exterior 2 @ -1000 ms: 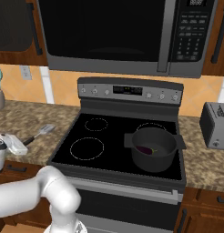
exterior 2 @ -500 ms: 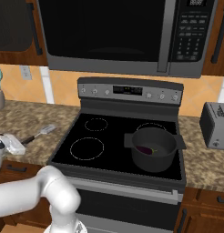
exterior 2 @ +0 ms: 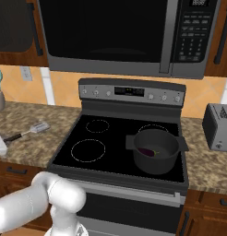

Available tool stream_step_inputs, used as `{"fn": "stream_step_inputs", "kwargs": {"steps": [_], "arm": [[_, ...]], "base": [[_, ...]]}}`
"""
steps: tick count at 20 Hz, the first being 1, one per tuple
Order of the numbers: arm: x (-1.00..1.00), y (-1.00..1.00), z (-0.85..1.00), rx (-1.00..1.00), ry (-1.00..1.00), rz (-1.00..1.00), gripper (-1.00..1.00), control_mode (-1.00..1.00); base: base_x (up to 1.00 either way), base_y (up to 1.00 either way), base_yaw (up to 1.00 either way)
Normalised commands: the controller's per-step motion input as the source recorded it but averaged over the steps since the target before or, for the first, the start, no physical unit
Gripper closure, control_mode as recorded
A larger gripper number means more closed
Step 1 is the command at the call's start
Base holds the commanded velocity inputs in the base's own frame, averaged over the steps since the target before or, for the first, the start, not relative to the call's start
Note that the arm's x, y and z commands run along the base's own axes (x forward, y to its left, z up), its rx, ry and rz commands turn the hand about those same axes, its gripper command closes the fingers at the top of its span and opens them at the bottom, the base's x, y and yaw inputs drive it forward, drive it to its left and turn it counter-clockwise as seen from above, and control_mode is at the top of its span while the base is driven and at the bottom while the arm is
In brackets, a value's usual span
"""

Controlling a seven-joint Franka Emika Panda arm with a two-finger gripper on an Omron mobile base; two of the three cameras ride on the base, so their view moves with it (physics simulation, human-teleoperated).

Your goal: Put the eggplant and lime in the pot. Retrieve the spatula and lightly stir the vegetables in the pot.

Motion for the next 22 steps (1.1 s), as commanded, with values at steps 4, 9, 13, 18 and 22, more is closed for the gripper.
{"fn": "stream_step_inputs", "kwargs": {"steps": [4, 9, 13, 18, 22], "arm": [[-0.64, -0.48, 1.00, 0.45, 0.12, 0.00, 1.00, -1.00], [-0.09, -0.84, 1.00, 0.51, 0.22, -0.09, 1.00, -1.00], [-0.02, -1.00, 1.00, 0.55, 0.25, -0.19, 1.00, -1.00], [-0.34, -1.00, 0.74, 0.54, 0.11, -0.23, 1.00, -1.00], [-0.45, -1.00, 0.37, 0.48, 0.00, -0.32, 1.00, -1.00]], "base": [[0.00, 0.00, 0.00], [0.00, 0.00, 0.00], [0.00, 0.00, 0.00], [0.00, 0.00, 0.00], [0.00, 0.00, 0.00]]}}
